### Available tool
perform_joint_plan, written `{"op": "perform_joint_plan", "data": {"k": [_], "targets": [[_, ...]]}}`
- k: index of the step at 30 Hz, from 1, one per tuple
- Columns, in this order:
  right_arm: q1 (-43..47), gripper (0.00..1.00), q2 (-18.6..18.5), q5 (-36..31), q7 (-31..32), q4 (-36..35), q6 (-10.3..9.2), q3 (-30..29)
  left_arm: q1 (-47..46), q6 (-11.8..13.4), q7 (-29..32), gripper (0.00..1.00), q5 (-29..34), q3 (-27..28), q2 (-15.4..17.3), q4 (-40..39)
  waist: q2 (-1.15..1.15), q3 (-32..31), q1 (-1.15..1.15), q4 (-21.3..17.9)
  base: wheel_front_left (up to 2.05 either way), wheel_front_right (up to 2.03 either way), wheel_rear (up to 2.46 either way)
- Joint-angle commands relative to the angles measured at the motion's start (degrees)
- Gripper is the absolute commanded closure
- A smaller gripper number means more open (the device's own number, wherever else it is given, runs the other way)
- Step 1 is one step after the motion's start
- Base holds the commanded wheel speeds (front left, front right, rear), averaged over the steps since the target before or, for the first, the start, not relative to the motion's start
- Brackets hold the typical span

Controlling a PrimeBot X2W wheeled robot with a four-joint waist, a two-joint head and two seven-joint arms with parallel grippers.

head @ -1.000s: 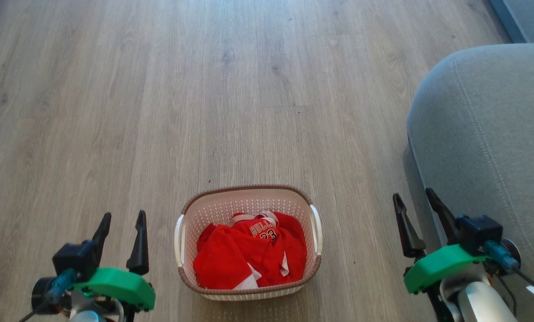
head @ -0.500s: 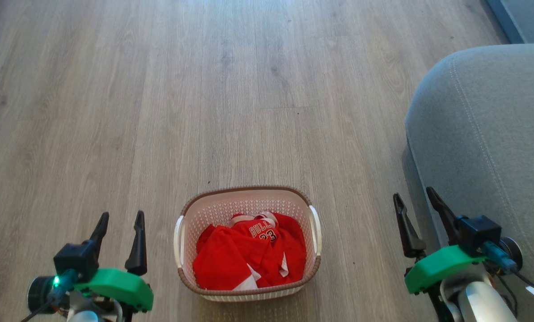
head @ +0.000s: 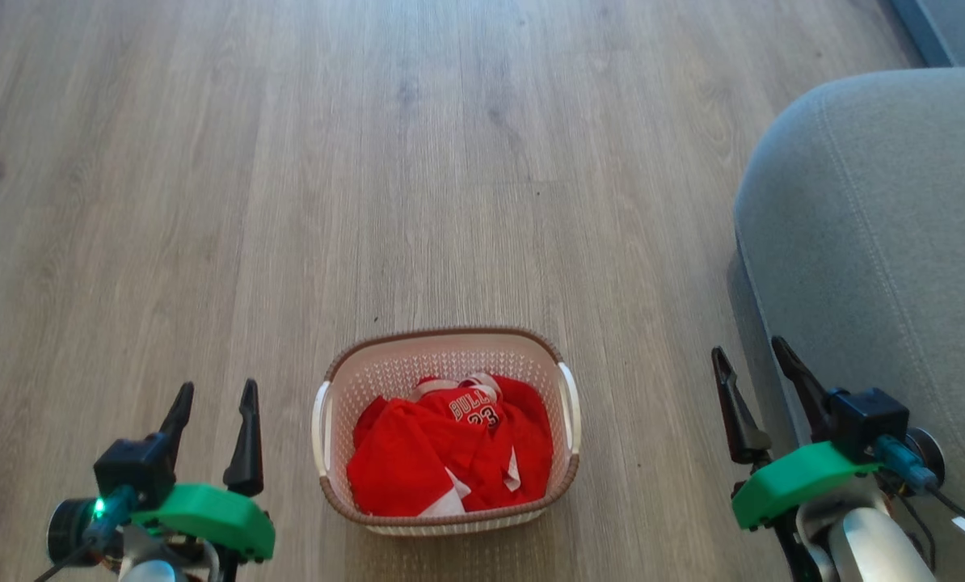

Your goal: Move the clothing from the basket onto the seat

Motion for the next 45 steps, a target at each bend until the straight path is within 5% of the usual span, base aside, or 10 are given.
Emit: {"op": "perform_joint_plan", "data": {"k": [1,10,25,31,45], "targets": [[-2.4,0.0,-0.6,0.1,-0.6,-2.2,0.41,1.1,-3.4,-0.1,-0.7,0.0,-0.4,1.9,0.8,-1.9,0.0,0.5,0.0,0.0,0.0,0.0,0.0],[-5.2,0.0,-0.6,-0.2,-0.6,-3.9,0.41,0.6,-6.3,0.0,-0.7,0.0,-1.1,0.9,0.8,-2.7,0.0,7.9,0.0,-0.5,0.0,0.0,0.0],[-18.6,0.0,-1.2,-1.1,-0.6,-11.0,0.41,-1.2,-22.1,-0.1,-0.7,0.0,1.6,-4.1,0.8,-3.7,0.0,34.9,0.0,-2.5,0.0,0.0,0.0],[-21.1,0.0,-0.8,-1.0,-0.6,-12.0,0.41,-1.2,-28.1,-0.3,-0.5,0.0,6.0,-8.7,0.9,5.3,0.0,39.9,0.0,-3.1,0.0,0.0,0.0],[-24.0,0.0,0.5,-0.1,-0.6,-13.6,0.41,0.4,-47.7,1.8,13.9,0.0,12.3,-17.4,0.9,32.1,0.0,46.8,0.0,-7.0,0.0,0.0,0.0]]}}
